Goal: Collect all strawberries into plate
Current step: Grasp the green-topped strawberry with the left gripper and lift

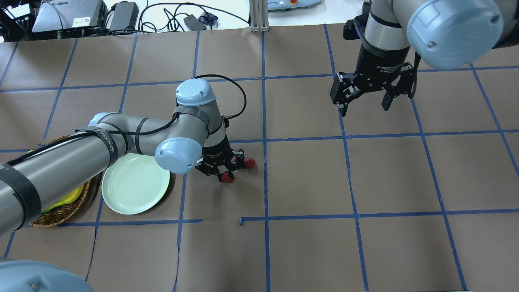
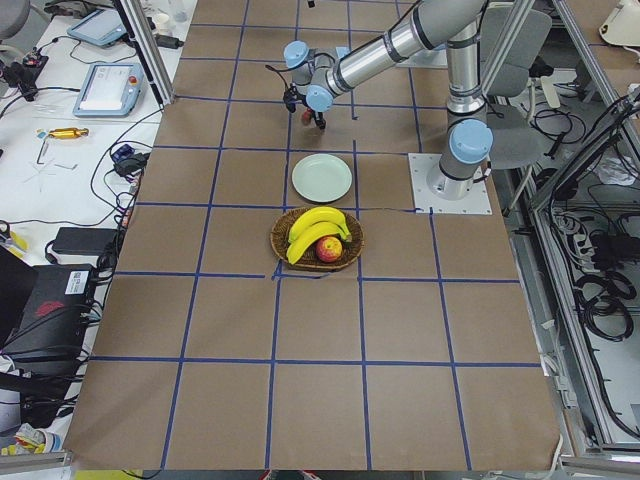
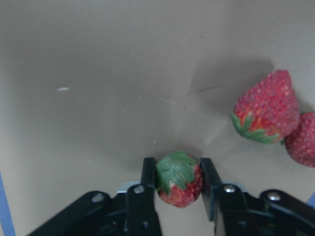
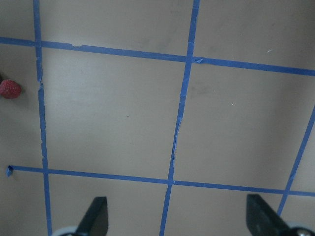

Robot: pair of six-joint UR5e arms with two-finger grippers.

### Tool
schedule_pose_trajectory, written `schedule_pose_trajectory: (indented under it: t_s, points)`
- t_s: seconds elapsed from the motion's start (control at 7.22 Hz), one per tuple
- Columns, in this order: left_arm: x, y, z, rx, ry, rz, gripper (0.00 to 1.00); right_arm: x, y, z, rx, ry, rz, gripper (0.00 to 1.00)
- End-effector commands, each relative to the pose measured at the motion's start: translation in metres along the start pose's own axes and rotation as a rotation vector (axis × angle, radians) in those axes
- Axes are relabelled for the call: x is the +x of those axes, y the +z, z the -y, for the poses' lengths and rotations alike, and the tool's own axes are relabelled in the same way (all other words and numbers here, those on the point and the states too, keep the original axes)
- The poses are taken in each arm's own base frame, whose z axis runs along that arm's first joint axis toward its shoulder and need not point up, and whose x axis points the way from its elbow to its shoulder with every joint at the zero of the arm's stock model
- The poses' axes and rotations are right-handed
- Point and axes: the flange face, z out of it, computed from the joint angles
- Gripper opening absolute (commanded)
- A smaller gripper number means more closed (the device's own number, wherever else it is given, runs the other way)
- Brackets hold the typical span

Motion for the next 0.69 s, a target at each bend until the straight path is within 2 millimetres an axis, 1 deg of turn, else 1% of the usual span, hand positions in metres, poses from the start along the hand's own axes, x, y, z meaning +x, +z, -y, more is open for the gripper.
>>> schedule_pose_trajectory:
  t_s: [0.0,0.14,0.28,0.42,0.55]
  points:
    - [0.003,-0.029,0.001,0.026,0.007,-0.001,0.0,-0.001,0.001,0.0,-0.001,-0.001,0.001,1.0]
    - [0.0,-0.052,0.006,0.039,0.014,0.026,0.0,0.0,0.001,0.0,-0.001,0.001,0.001,1.0]
    - [-0.011,-0.083,0.012,0.053,0.102,0.124,0.0,-0.001,0.0,0.0,0.002,-0.001,0.001,1.0]
    - [-0.031,-0.101,0.02,0.028,0.199,0.159,0.0,-0.001,0.0,0.0,0.002,-0.001,-0.001,1.0]
    - [-0.071,-0.11,0.037,0.019,0.193,0.144,0.0,0.0,0.0,0.0,0.002,0.001,-0.002,1.0]
